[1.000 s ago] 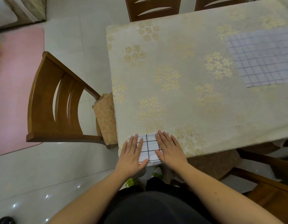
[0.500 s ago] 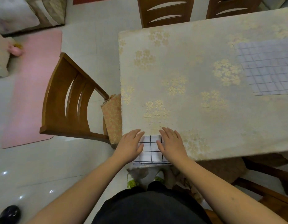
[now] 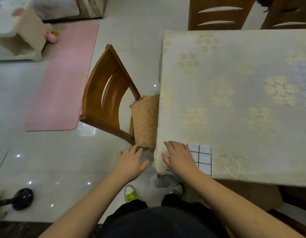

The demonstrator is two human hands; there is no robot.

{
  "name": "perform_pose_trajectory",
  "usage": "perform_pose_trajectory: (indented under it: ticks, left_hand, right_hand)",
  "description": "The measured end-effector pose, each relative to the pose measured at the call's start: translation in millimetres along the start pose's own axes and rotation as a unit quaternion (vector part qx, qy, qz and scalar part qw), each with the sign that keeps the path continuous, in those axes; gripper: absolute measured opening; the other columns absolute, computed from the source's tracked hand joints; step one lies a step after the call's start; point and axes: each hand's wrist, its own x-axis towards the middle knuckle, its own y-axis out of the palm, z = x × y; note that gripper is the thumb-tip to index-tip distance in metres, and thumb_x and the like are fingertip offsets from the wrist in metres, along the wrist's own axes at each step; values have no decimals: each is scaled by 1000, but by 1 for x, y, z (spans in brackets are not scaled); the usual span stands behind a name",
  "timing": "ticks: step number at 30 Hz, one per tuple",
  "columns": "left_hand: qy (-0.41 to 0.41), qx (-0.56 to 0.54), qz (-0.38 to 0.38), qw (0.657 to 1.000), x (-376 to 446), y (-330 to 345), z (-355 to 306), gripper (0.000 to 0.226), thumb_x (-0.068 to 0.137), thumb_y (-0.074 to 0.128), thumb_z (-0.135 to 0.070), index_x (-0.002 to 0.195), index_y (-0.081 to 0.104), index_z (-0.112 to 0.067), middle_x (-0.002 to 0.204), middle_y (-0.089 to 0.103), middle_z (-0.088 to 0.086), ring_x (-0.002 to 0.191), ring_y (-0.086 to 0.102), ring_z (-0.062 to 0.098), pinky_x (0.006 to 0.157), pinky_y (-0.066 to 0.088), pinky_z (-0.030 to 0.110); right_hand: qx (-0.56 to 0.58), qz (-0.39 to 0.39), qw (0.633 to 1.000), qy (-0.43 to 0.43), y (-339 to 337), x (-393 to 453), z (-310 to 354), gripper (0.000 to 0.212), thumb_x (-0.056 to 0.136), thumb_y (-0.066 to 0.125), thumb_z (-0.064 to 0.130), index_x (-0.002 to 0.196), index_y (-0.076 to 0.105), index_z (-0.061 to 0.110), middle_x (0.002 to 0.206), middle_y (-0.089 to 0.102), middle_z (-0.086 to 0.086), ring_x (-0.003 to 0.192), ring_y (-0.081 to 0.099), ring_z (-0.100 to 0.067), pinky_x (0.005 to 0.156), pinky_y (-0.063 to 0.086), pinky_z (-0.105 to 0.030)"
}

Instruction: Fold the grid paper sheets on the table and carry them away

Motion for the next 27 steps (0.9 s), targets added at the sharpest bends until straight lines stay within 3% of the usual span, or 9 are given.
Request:
perform_pose_trajectory:
  ticks: [4,8,10,13,18,27]
  left_hand:
    - [-4,-36,11,999,-11,2,46,69,95,27,-63,152,23,-25,160,21,3,147,18,23,116,19,47]
    - [-2,-56,-10,998,-29,4,104,66,95,30,-61,150,26,-26,156,29,2,143,25,22,113,24,44]
    - [-10,-50,-10,999,-42,5,136,71,91,21,-64,149,28,-26,154,32,2,141,29,22,112,25,43]
    - [-27,-57,-14,998,-62,6,185,95,69,-2,-68,145,36,-27,151,38,1,138,35,21,111,26,42]
    - [-69,-80,-6,994,-79,15,270,59,95,33,-58,145,37,-26,154,34,1,139,33,20,110,27,39]
    - [-84,-116,-22,989,-64,5,340,59,96,35,-55,147,35,-24,150,40,1,135,39,20,105,35,39]
  right_hand:
    - [-5,-6,1000,-16,1,13,50,48,99,37,40,141,41,18,142,48,-3,130,42,-21,111,27,-38]
    - [-20,11,1000,-12,10,28,114,47,99,36,44,139,43,21,140,49,-1,128,44,-20,109,30,-37]
    - [-34,22,999,-18,17,35,146,47,99,36,46,139,43,22,139,50,-1,127,46,-20,107,33,-37]
    - [-55,40,998,-18,24,47,189,48,99,35,47,140,41,23,138,52,-1,125,49,-22,104,37,-39]
    - [-62,48,996,-36,29,74,262,47,99,35,46,138,45,21,135,53,-2,123,49,-24,101,39,-40]
    - [-65,65,993,-69,37,128,337,49,99,33,46,142,40,21,137,51,-1,127,46,-21,104,38,-39]
